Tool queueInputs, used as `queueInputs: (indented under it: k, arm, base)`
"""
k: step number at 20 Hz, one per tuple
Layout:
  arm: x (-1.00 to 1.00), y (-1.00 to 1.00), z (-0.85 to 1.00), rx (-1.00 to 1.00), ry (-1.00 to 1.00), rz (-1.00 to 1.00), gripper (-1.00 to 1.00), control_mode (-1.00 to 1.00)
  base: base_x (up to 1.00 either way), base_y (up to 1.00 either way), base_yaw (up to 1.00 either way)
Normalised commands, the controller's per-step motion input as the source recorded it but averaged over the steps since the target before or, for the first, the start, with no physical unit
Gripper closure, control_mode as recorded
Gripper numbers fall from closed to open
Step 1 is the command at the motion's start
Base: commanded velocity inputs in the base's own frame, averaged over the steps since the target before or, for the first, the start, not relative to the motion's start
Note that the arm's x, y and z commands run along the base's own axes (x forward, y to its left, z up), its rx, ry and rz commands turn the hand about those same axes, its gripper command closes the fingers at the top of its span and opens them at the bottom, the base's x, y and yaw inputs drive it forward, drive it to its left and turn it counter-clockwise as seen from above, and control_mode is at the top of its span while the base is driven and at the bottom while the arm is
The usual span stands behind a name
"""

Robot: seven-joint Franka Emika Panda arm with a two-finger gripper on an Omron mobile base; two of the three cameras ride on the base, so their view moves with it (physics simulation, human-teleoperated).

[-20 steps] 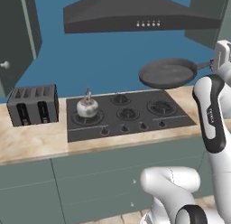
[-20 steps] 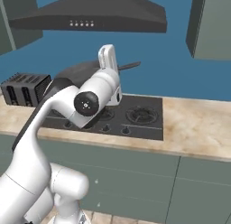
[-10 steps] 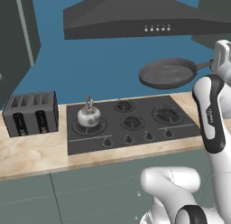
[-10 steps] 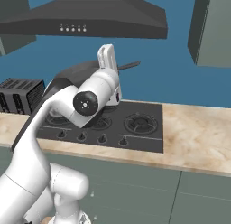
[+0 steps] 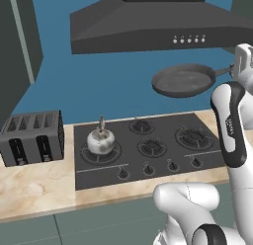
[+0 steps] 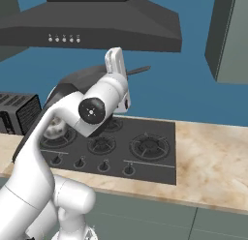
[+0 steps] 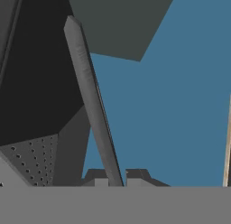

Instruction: Pick the pan from the cabinet and place it on the stove. Then turn on the stove burner for the pan.

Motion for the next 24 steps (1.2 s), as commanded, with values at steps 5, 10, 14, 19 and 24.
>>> queueInputs:
  k: [5, 10, 14, 19, 24]
  arm:
    - [0.00, 0.00, 0.00, 0.00, 0.00, 0.00, 1.00, 1.00]
    - [0.00, 0.00, 0.00, 0.00, 0.00, 0.00, 1.00, 1.00]
    - [0.00, 0.00, 0.00, 0.00, 0.00, 0.00, 1.00, 1.00]
    - [0.00, 0.00, 0.00, 0.00, 0.00, 0.00, 1.00, 1.00]
    - [0.02, 0.00, -0.02, 0.00, 0.00, 0.00, 1.00, -1.00]
  base:
    - [0.46, 0.00, 0.02]
    - [0.44, 0.00, 0.02]
    - [0.29, 0.00, 0.00]
    - [0.11, 0.00, 0.00]
    - [0.02, 0.00, 0.00]
